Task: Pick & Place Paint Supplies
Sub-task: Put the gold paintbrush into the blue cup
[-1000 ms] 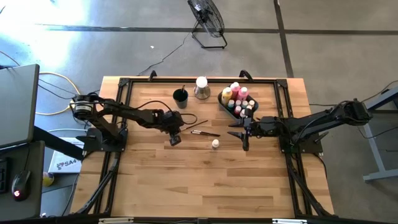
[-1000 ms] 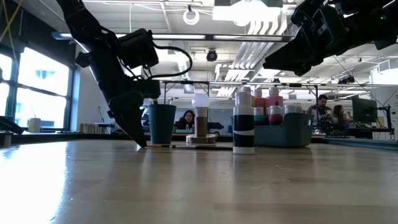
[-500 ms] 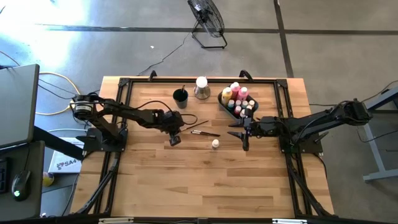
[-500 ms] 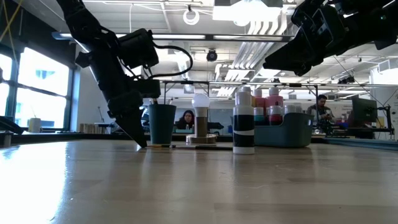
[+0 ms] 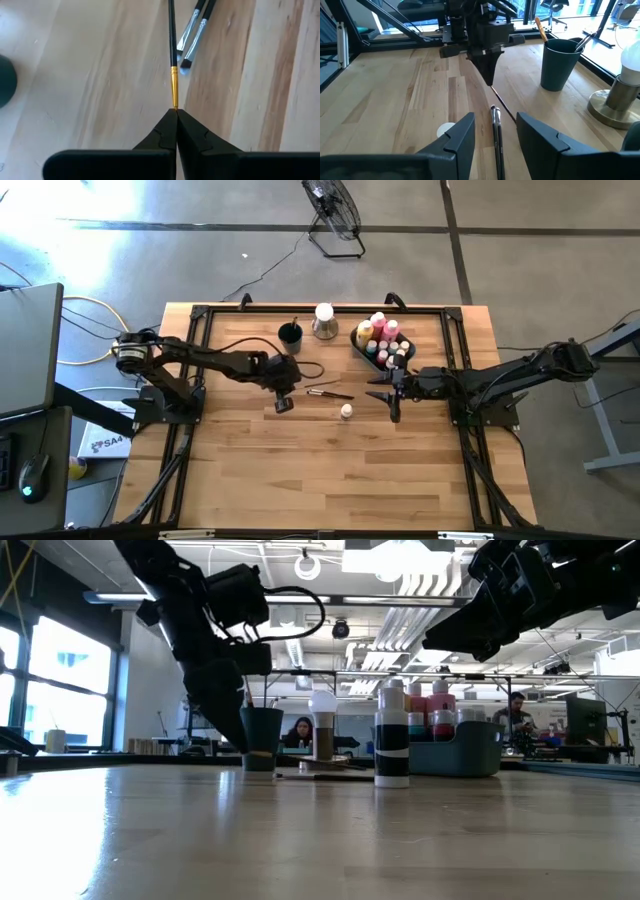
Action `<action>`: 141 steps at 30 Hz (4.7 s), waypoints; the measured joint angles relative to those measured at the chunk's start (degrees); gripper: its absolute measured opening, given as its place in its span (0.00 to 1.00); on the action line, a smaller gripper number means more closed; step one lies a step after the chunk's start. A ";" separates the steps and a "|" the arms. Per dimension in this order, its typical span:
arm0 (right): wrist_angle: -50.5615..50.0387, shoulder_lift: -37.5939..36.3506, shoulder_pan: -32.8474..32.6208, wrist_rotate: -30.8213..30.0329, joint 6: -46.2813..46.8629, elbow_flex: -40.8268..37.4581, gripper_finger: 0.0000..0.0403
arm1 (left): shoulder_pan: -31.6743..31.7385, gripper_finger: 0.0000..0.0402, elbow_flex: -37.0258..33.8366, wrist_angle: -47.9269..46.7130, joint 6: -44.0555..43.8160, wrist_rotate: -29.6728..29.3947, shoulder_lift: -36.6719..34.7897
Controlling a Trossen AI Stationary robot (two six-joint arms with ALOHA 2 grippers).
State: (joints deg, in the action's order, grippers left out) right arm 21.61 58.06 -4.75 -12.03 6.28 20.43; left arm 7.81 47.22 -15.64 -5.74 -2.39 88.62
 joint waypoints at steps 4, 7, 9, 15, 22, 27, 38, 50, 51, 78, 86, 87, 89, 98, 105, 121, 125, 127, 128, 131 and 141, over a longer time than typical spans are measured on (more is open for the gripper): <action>0.00 0.00 -0.02 0.02 -0.04 -0.02 0.34 | 0.00 0.00 0.60 -0.53 0.99 -0.08 -0.02; 0.11 0.00 -0.02 0.01 -0.06 -0.01 0.34 | 0.04 0.00 0.60 -1.19 0.99 -0.13 -0.02; 1.11 0.02 -0.02 -0.58 -0.36 -0.02 0.34 | 0.04 0.00 0.60 -0.98 0.99 -0.13 -0.02; 7.99 0.02 -0.02 -3.85 -9.23 -0.02 0.34 | 0.07 0.00 1.23 -1.05 1.60 -0.39 -0.02; 3.54 1.25 0.00 -8.46 -19.09 4.92 0.34 | 0.62 0.00 7.64 -4.92 6.53 -2.73 -0.09; -2.40 7.15 -0.02 -13.91 -25.36 10.67 0.38 | 3.02 0.00 13.21 -9.19 9.56 -4.28 -0.13; -2.88 18.94 0.02 -20.52 -34.95 16.05 0.56 | 7.34 0.00 21.90 -13.86 11.72 -2.20 -0.15; -2.52 24.04 3.64 -28.57 -43.69 17.51 0.53 | 7.15 0.00 25.22 -15.87 10.84 3.50 -0.17; -2.36 24.04 4.09 -28.55 -43.79 17.52 0.53 | 7.15 0.00 25.23 -15.98 10.70 3.53 -0.17; -2.21 24.04 10.73 -17.68 -41.55 17.51 0.28 | 7.17 0.00 25.21 -15.83 9.83 5.00 -0.17; -2.21 24.02 10.88 -17.55 -41.53 17.51 0.22 | 7.17 0.00 25.21 -15.82 9.84 4.85 -0.17; -2.21 24.04 10.88 -17.55 -41.49 17.51 0.20 | 7.17 0.00 25.21 -15.82 9.84 4.85 -0.17; -2.24 24.03 10.88 -17.55 -40.90 17.51 0.16 | 7.17 0.00 25.21 -15.82 9.86 4.85 -0.17; -3.96 24.03 10.69 -16.96 -40.76 17.49 0.05 | 7.21 0.00 25.21 -15.56 9.90 4.59 -0.17; -4.90 24.02 10.67 -16.72 -39.89 17.49 0.02 | 7.21 0.00 25.21 -15.47 9.96 4.59 -0.17; -4.80 24.02 10.25 -16.87 -38.71 17.42 0.01 | 7.19 0.00 25.16 -13.66 12.74 0.81 -0.17; -4.92 24.02 10.23 -16.85 -38.71 17.42 0.01 | 7.19 0.00 25.16 -13.42 14.41 0.33 -0.17; -5.09 24.02 10.25 -16.85 -38.71 17.44 0.01 | 7.19 0.00 25.16 -13.15 14.58 0.31 -0.17; -5.08 24.02 10.25 -16.84 -38.71 17.43 0.01 | 7.19 0.01 25.16 -13.13 14.58 0.33 -0.17; -5.01 24.02 10.23 -16.51 -38.71 17.44 0.01 | 7.19 0.07 25.16 -12.87 14.59 0.47 -0.17; -5.07 24.02 10.21 -18.85 -38.93 17.44 0.01 | 7.17 0.40 25.16 -12.80 14.57 -1.12 -0.35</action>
State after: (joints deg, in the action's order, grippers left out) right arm 16.53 82.08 5.45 -30.88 -32.64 37.87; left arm 14.99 72.38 -28.44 8.82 -3.52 88.27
